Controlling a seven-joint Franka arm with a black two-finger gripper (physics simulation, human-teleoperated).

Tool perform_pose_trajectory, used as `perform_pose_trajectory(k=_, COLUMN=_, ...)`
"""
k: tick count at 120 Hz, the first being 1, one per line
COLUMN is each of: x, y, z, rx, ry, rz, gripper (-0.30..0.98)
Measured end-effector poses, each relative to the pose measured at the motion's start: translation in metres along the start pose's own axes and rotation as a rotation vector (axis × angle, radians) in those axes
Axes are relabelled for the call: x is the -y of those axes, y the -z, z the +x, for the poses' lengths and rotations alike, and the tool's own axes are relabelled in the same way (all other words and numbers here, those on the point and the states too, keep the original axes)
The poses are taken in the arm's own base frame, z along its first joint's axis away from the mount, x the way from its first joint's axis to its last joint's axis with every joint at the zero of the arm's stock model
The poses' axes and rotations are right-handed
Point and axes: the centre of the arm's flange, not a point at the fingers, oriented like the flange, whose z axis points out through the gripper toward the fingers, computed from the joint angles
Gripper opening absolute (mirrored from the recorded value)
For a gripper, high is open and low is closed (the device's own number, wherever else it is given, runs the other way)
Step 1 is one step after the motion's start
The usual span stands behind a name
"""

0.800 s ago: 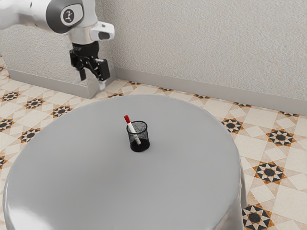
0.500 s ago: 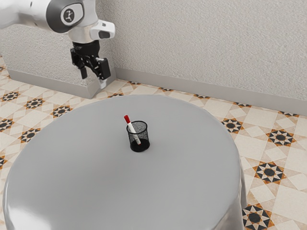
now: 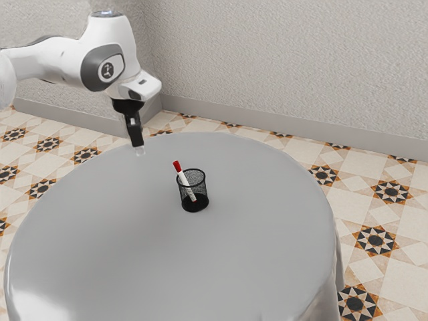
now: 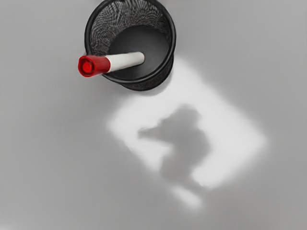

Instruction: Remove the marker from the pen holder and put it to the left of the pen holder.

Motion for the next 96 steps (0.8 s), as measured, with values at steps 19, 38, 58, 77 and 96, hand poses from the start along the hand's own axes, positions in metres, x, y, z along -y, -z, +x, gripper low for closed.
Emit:
perform_pose_trajectory(k=19, x=0.029, y=-0.042, z=0.007, rx=-0.020, ry=-0.135, rz=-0.026, gripper=0.69)
perform_pose_trajectory(k=38, x=0.048, y=-0.067, z=0.024, rx=-0.055, ry=-0.261, rz=-0.036, gripper=0.69)
perform_pose_trajectory(k=58, x=0.053, y=-0.091, z=0.033, rx=-0.065, ry=-0.370, rz=-0.056, gripper=0.68)
perform_pose_trajectory(k=77, x=0.048, y=-0.103, z=0.046, rx=-0.102, ry=-0.454, rz=-0.083, gripper=0.65)
perform_pose_trajectory(k=96, x=0.055, y=-0.116, z=0.043, rx=-0.138, ry=-0.488, rz=-0.110, gripper=0.64)
